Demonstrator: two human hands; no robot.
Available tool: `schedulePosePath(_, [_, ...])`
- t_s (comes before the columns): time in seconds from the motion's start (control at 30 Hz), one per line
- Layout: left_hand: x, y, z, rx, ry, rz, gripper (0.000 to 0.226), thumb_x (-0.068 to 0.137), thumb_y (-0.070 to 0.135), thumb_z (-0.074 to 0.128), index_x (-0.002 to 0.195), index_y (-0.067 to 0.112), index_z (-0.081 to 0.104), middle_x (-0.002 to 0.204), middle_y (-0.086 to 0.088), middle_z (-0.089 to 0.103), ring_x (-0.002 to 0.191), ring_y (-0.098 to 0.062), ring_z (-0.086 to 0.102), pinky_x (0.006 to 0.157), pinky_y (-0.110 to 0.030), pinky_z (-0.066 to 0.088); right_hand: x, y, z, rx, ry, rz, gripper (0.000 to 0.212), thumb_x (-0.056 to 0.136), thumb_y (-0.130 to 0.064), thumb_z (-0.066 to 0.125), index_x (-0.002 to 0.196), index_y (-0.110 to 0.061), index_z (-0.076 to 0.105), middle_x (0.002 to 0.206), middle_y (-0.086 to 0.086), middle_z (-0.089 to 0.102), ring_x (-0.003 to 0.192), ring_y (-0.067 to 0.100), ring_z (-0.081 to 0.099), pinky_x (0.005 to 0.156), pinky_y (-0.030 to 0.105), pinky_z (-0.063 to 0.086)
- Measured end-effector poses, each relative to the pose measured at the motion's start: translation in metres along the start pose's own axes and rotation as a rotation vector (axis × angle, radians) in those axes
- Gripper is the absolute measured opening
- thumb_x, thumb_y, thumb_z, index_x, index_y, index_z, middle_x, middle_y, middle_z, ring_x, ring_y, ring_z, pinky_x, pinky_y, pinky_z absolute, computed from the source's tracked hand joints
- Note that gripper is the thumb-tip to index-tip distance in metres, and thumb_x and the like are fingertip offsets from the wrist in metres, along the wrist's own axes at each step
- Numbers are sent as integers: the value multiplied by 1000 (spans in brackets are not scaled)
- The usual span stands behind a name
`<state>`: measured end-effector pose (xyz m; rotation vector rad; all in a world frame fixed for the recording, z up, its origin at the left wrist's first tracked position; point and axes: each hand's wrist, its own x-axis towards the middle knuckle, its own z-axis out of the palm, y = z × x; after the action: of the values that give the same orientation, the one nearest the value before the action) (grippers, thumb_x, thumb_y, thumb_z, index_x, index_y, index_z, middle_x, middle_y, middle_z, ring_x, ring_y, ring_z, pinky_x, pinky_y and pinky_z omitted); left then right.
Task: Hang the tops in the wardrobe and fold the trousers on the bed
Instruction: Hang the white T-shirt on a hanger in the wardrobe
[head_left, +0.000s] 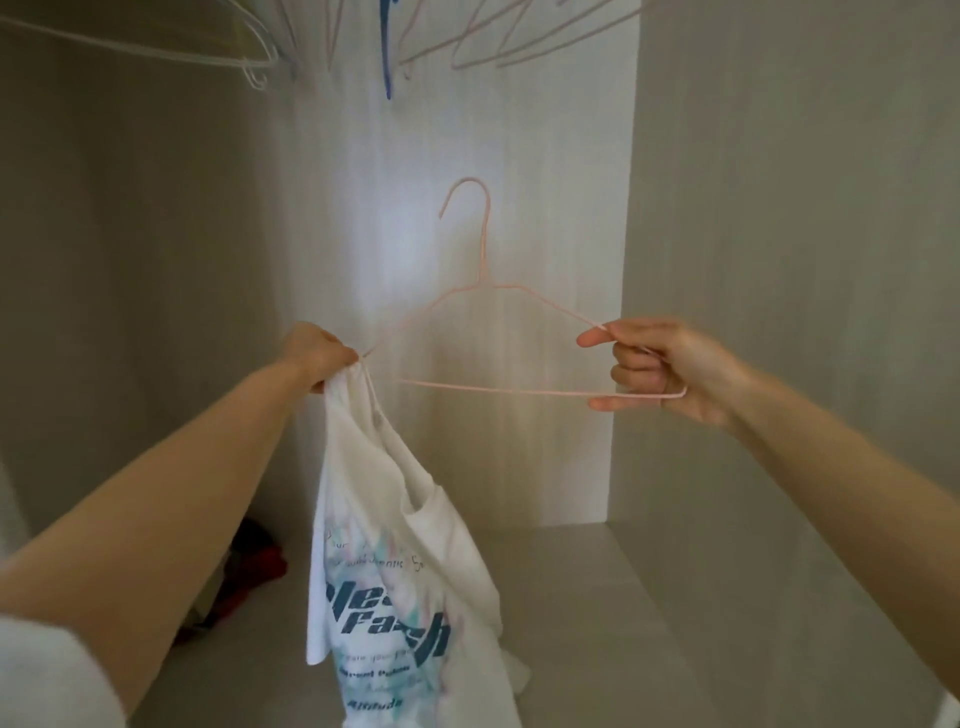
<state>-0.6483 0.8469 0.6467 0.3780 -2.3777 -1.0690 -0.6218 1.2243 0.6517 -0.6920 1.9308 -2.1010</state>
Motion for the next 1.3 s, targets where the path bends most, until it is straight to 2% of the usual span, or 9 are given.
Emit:
schedulePosePath(0.13, [-7,-20,-6,79,5,-33,18,89,10,67,97,-6,69,93,-22,64,79,-31,61,77,-43,56,-2,2,0,-15,-22,7,27,98,-18,47,100,-9,72,52,-8,19,39,8,22,64,41,57])
schedulePosePath(0.27, [-13,-34,-11,0,-25,-81,29,92,14,66,114,-5,65,111,-25,65,96,-39,63,89,-47,54,-2,7,3,-42,-56,41,27,98,-20,48,100,-11,73,52,-9,19,39,7,22,65,40,57])
schedulePosePath(0.6, [-27,-24,-24,-143,-8,-29,33,96,24,62,118,-1,65,107,-19,65,89,-29,59,82,-39,51,4,17,10,-46,-92,71,25,97,-22,52,99,-11,75,53,-8,18,39,9,20,63,37,55])
schedulePosePath(0.73, [-39,-2,-19,-127,-84,108,25,95,25,62,104,3,70,95,-14,63,83,-24,57,78,-33,46,7,23,24,-100,-132,67,25,97,-21,54,101,-8,74,55,-6,17,40,10,20,65,38,55])
schedulePosePath(0.87, [-48,28,-11,-242,-120,216,36,94,25,64,91,-10,67,81,-13,56,73,-21,49,72,-31,38,10,34,40,-90,-149,35,26,99,-21,52,103,-7,73,54,-5,19,41,11,21,67,39,55])
schedulePosePath(1.03, [-54,77,-18,-423,-118,329,19,94,21,62,81,11,72,81,-14,62,74,-23,54,74,-36,44,10,47,56,27,-135,-122,25,101,-21,49,98,-9,71,53,-4,26,41,11,28,67,39,53])
schedulePosePath(1.1, [-53,89,-24,-311,-139,466,15,94,25,62,86,19,73,89,-4,63,81,-18,58,82,-31,45,9,46,55,124,-134,-190,24,99,-22,50,98,-9,70,53,-4,29,42,10,32,67,40,53])
schedulePosePath(1.2, [-53,96,-28,70,16,668,24,98,38,55,83,23,66,93,3,49,97,-17,47,93,-31,36,6,43,55,269,-190,-221,22,95,-24,53,99,-8,68,56,-4,34,46,11,38,64,36,53])
schedulePosePath(1.3, [-60,96,-30,94,-67,737,43,100,46,42,73,14,40,73,2,37,72,-18,38,74,-36,35,4,41,57,393,-330,-158,24,90,-28,57,98,-8,68,67,0,49,63,16,49,65,33,50])
